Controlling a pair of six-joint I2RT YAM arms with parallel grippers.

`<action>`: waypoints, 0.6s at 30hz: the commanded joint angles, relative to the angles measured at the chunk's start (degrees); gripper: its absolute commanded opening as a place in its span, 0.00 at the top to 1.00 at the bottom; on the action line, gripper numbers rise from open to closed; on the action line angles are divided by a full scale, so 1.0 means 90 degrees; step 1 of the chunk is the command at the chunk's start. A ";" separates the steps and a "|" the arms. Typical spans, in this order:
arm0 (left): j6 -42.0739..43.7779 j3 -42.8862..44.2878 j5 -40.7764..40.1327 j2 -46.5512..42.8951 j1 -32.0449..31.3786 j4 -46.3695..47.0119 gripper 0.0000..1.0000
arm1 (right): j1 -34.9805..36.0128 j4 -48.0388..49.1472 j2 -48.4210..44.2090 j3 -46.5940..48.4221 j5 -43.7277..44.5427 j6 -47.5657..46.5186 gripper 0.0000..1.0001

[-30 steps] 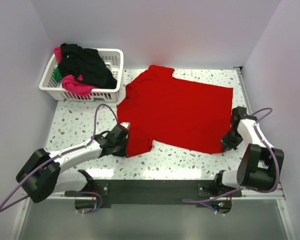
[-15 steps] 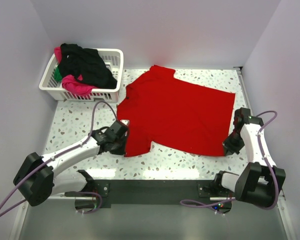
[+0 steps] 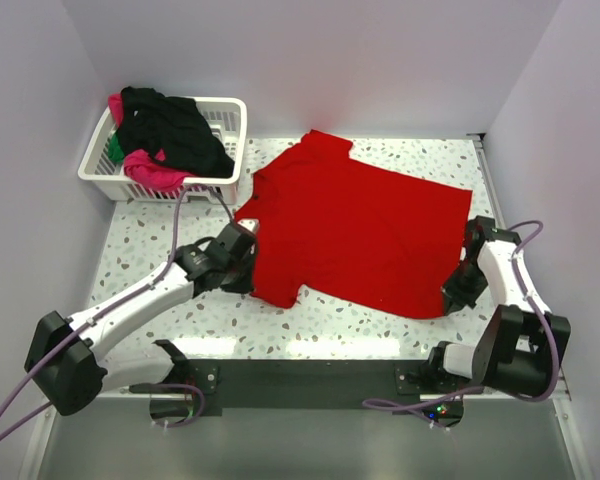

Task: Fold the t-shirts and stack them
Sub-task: Fold the tshirt

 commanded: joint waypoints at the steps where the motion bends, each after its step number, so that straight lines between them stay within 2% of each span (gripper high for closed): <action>1: 0.0175 0.0642 -0.0277 0.0203 0.0174 0.0047 1.00 | 0.0030 0.0328 0.0347 0.0347 -0.0143 -0.0304 1.00; 8: 0.0683 0.1668 -0.0297 0.1207 0.0517 0.0477 1.00 | 0.0020 0.0621 0.1255 0.0747 -0.0426 -0.0656 1.00; 18: 0.1396 0.3376 -0.0200 0.2898 0.0683 0.0868 1.00 | 0.0010 0.0592 0.2505 0.1976 -0.0437 -0.1134 1.00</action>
